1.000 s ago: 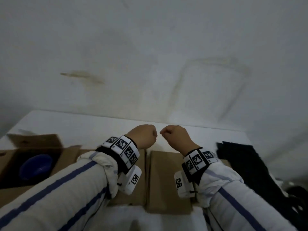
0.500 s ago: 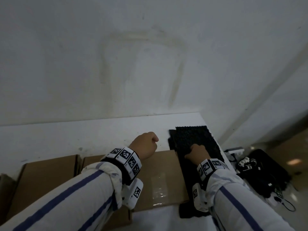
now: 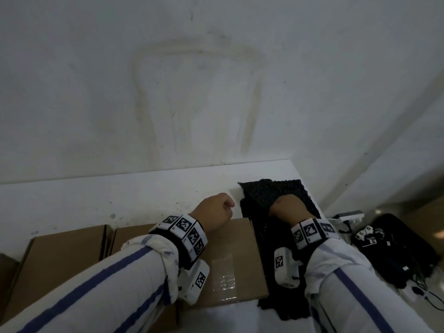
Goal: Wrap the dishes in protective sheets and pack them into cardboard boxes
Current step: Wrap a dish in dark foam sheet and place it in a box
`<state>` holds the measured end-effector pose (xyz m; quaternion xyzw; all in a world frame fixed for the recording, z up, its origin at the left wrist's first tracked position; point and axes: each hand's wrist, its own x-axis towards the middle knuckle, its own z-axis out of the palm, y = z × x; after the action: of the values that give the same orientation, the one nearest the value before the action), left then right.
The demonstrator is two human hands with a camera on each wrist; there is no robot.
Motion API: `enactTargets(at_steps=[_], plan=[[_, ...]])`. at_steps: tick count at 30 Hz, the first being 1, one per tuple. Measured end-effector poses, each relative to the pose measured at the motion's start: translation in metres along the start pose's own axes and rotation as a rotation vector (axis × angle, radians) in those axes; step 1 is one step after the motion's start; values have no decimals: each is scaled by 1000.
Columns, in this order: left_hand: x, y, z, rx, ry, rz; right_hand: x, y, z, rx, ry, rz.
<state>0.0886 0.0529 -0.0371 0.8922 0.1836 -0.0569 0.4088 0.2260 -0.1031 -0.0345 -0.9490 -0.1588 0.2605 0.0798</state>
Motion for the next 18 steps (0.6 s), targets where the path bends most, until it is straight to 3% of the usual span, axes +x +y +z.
enactTargets(at_steps=[5,9,14,18], plan=[[-14,10,-5,-304,-38,25,-34,-40,-29,267,79,-143],[-27,4,-17,-445,97,151,-58,-79,-33,338,197,-358],[-51,-23,-51,-409,188,152,-91,-140,-21,555,173,-589],[-94,-51,-98,-409,355,103,-123,-201,-2,790,30,-697]])
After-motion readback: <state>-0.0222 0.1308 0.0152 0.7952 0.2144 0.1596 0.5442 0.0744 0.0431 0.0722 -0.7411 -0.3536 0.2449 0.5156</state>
